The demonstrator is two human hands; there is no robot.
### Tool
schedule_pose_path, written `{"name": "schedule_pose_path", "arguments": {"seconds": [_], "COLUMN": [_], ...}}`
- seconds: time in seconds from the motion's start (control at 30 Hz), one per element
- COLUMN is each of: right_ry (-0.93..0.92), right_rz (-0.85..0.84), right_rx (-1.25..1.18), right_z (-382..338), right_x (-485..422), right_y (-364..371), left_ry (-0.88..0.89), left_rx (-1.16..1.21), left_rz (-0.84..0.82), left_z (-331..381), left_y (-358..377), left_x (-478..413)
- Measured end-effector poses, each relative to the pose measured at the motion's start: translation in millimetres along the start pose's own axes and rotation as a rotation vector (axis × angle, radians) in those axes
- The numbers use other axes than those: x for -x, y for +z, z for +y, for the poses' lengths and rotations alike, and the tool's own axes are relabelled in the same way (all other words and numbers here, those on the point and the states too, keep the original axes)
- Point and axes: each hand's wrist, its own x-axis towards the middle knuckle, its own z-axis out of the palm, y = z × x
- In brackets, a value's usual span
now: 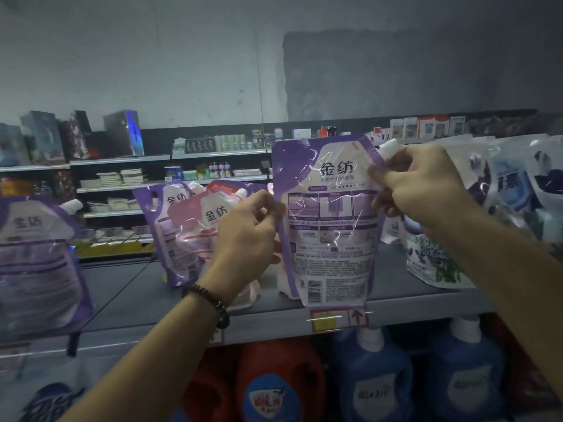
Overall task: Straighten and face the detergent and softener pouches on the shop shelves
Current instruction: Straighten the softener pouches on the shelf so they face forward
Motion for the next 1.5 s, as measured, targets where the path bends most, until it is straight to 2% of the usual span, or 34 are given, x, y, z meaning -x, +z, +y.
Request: {"name": "schedule_pose_path", "arguments": {"seconds": [0.33,0.73,1.0,1.33,1.5], "right_ry": [-0.061,-0.019,0.125,0.031,-0.010], "right_rz": [-0.096,-0.232,-0.294,-0.241,-0.223], "right_rx": [-0.006,-0.107,-0.278,-0.199,-0.158], "right_z": [-44,-71,-69,-60,-54], "right_x": [35,76,81,73,66], "right_y": [82,189,244,286,298], "left_ry": [-0.006,-0.045,-0.278,-0.310,-0.302], "left_rx": [-0.131,-0.313,-0.069,0.019,-0.057], "left_rz": [0.082,0.180,0.142,0.235,0.262], "left_z": [-4,-43,-61,-89,-108], "left_y": [-113,-230,-259,-267,-273], "left_x": [28,48,51,37,25]}}
